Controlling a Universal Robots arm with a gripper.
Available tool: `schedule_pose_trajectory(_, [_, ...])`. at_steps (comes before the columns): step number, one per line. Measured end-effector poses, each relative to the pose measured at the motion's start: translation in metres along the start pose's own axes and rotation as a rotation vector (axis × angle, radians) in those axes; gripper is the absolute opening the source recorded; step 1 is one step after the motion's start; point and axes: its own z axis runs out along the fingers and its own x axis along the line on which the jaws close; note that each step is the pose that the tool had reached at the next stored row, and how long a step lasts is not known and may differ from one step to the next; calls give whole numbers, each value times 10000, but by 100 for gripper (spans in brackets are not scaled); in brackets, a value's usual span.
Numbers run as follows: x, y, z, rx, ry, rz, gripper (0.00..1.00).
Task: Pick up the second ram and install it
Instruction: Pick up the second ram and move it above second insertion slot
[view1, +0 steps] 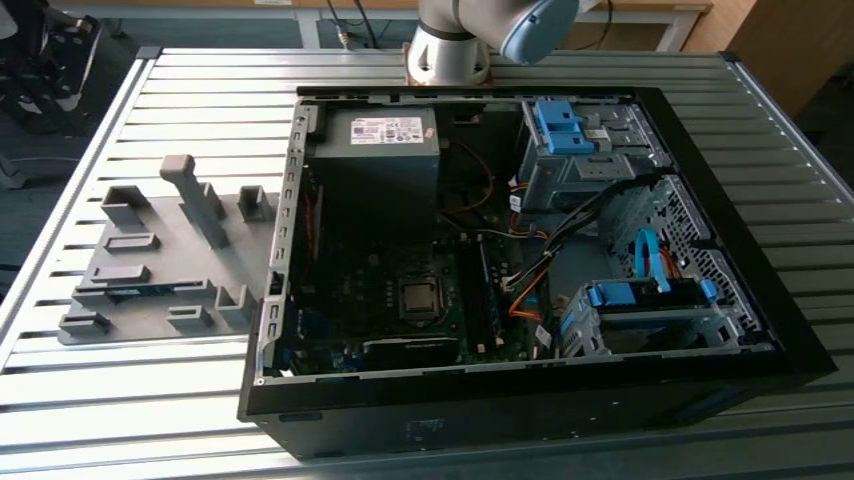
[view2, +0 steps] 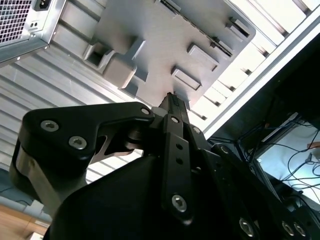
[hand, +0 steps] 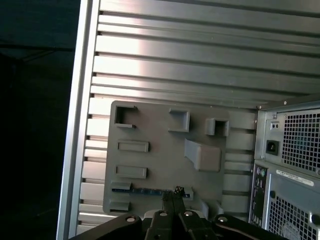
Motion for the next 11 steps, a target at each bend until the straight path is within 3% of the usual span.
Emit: schedule_pose_trajectory(11, [0, -2, 1, -16, 18, -587, 11])
